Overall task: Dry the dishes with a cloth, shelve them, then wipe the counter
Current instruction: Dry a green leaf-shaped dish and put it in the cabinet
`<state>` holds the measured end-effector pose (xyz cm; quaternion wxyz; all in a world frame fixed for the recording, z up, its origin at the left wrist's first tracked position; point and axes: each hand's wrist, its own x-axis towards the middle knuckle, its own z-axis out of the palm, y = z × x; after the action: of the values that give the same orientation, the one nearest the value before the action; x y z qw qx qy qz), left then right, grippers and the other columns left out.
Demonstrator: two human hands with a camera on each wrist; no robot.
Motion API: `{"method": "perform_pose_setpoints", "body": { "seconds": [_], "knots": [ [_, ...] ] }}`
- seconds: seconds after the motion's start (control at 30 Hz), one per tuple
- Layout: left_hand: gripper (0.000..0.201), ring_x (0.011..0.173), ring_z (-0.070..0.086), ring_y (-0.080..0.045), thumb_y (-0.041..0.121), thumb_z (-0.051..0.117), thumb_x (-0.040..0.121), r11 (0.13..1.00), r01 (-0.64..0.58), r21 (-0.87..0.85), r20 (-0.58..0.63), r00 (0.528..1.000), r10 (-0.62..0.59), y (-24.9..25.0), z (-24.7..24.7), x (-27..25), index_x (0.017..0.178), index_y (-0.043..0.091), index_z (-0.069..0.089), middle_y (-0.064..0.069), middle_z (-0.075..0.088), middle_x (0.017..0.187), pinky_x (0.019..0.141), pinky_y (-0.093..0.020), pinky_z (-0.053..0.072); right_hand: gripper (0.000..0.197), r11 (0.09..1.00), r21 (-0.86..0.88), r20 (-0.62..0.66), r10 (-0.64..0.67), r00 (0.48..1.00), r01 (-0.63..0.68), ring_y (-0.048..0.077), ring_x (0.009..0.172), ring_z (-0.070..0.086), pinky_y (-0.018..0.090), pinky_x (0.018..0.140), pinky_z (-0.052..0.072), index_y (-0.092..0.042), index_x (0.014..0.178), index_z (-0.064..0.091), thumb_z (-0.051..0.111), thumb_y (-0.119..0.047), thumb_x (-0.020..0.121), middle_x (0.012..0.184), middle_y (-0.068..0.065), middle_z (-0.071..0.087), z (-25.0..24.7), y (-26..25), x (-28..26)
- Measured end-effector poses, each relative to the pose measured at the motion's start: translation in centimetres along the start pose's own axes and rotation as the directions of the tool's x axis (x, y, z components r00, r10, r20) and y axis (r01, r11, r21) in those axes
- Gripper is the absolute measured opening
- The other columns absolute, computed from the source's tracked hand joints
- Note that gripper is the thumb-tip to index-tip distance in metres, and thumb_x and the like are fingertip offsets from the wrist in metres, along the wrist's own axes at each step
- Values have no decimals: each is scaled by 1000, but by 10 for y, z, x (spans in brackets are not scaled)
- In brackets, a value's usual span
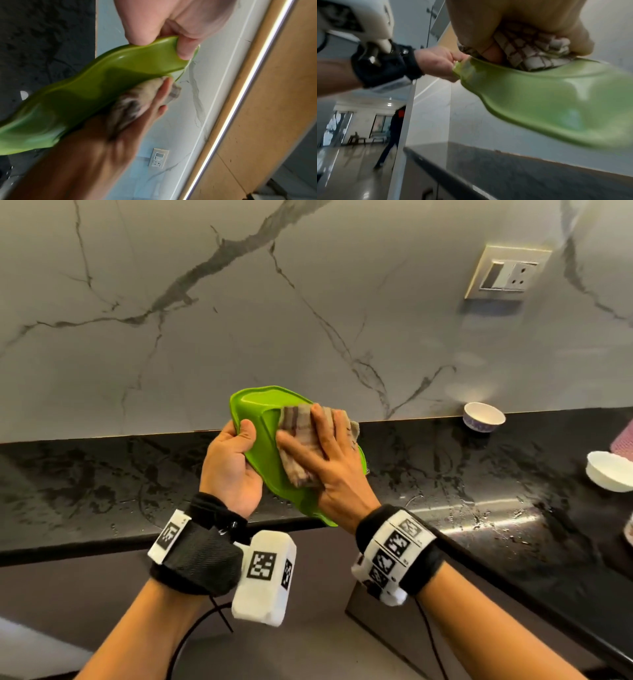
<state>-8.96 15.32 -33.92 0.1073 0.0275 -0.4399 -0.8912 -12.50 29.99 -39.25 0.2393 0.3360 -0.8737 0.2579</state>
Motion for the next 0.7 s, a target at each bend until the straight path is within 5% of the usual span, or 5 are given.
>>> {"method": "perform_pose_setpoints", "body": {
  "seconds": [0.17,0.37,0.43,0.53,0.7],
  "knots": [
    [27,75,69,-11,13,35,100,999,-20,39,-124,992,25,9,-12,0,91,17,60,5,74,72,81,-33,53,65,972,-48,64,-229,971,232,28,145,-8,51,116,7,-47,135,31,49,-9,86,158,-7,-12,8,63,-47],
    [28,79,67,-9,10,32,101,981,-138,136,-247,954,169,33,-10,4,90,15,57,1,70,83,77,-25,56,89,887,433,-197,265,944,-159,-2,141,19,24,117,19,-53,136,30,47,16,82,154,-3,23,-8,72,-39],
    [28,70,68,-6,10,32,102,974,-167,152,-293,934,206,43,-7,5,88,14,56,4,72,72,68,-21,57,58,959,280,-333,49,942,49,6,141,22,20,115,20,-30,140,34,47,-1,91,150,13,27,-20,61,-28],
    [26,83,63,-16,10,31,101,970,-188,153,-333,914,230,58,-2,5,91,13,55,-5,64,90,77,-31,54,42,882,-38,-194,-468,862,470,41,136,30,51,113,27,-19,138,39,40,-17,96,144,24,34,-35,51,-18],
    [26,86,63,-19,6,30,100,966,-231,118,-300,919,256,76,13,-9,110,13,53,-7,64,96,74,-34,56,47,789,-256,-235,-611,756,558,46,124,46,56,95,45,-12,131,46,61,-13,87,131,26,51,-58,45,11]
  ]
}}
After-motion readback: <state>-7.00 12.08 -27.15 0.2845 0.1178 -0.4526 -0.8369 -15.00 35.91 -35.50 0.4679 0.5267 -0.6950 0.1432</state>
